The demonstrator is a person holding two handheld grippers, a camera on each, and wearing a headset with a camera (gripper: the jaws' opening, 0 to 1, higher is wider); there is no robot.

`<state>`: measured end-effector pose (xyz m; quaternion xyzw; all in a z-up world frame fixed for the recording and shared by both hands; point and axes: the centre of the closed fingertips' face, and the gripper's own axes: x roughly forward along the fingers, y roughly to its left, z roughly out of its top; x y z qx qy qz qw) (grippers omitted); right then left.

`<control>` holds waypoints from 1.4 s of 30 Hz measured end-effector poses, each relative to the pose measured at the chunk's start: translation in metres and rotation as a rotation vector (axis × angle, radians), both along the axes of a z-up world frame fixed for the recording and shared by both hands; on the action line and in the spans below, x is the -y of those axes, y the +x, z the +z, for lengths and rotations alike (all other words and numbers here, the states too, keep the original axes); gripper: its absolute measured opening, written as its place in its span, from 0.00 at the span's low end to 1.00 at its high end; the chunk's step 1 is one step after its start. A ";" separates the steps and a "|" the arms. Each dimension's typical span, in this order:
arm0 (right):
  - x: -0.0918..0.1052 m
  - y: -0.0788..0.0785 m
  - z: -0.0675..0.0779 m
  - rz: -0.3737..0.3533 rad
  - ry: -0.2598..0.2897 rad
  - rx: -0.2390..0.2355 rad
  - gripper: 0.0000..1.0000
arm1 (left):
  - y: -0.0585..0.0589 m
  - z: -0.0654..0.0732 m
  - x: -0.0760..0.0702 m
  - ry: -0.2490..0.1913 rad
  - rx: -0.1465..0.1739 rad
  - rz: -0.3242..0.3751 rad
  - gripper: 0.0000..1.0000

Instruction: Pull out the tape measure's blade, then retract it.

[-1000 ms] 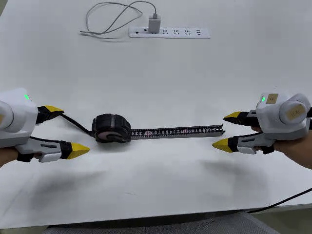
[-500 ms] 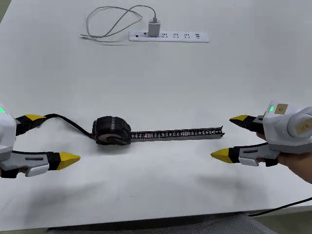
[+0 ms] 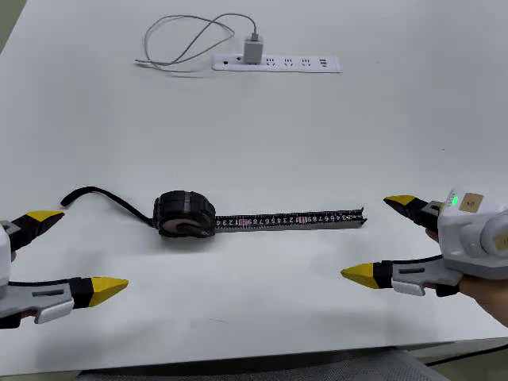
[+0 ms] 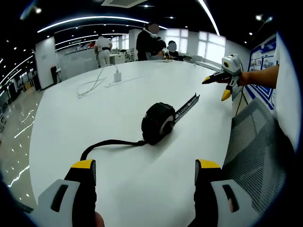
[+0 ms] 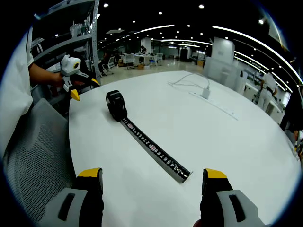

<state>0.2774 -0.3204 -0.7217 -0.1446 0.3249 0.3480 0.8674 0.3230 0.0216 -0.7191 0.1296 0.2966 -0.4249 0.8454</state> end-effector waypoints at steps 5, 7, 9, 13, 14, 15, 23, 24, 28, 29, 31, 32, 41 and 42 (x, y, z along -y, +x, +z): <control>0.000 -0.010 -0.001 -0.011 0.010 -0.004 0.88 | -0.006 0.002 -0.003 -0.019 0.010 0.019 0.86; 0.001 -0.013 -0.004 -0.018 0.014 -0.006 0.91 | -0.009 0.000 -0.004 -0.017 0.011 0.025 0.87; 0.002 -0.016 -0.006 -0.024 0.022 -0.014 0.92 | -0.010 -0.002 -0.007 -0.008 0.026 0.035 0.87; 0.003 -0.022 -0.007 -0.037 0.030 -0.012 0.94 | -0.013 -0.003 -0.012 -0.018 0.024 0.062 0.89; 0.003 -0.022 -0.007 -0.039 0.029 -0.010 0.94 | -0.014 -0.003 -0.012 -0.018 0.027 0.067 0.89; 0.004 -0.024 -0.007 -0.042 0.032 -0.011 0.95 | -0.015 -0.003 -0.013 -0.020 0.028 0.070 0.90; 0.006 -0.035 -0.008 -0.060 0.057 -0.011 0.97 | -0.026 -0.009 -0.016 -0.021 0.017 0.089 0.91; 0.006 -0.037 -0.009 -0.062 0.059 -0.013 0.97 | -0.028 -0.009 -0.017 -0.019 0.017 0.091 0.91; 0.009 -0.046 -0.012 -0.080 0.066 -0.018 0.98 | -0.036 -0.014 -0.020 -0.031 -0.002 0.109 0.91; 0.009 -0.047 -0.012 -0.086 0.074 -0.018 0.98 | -0.037 -0.014 -0.020 -0.035 -0.007 0.112 0.91; 0.009 -0.051 -0.013 -0.094 0.080 -0.017 0.99 | -0.039 -0.015 -0.021 -0.040 -0.010 0.119 0.92; 0.009 -0.052 -0.013 -0.096 0.080 -0.020 0.99 | -0.039 -0.015 -0.020 -0.046 -0.013 0.123 0.92; 0.014 -0.059 -0.014 -0.142 0.097 -0.013 0.99 | -0.046 -0.015 -0.021 -0.059 -0.014 0.146 0.92; 0.015 -0.059 -0.015 -0.145 0.098 -0.013 0.99 | -0.046 -0.015 -0.022 -0.061 -0.015 0.150 0.92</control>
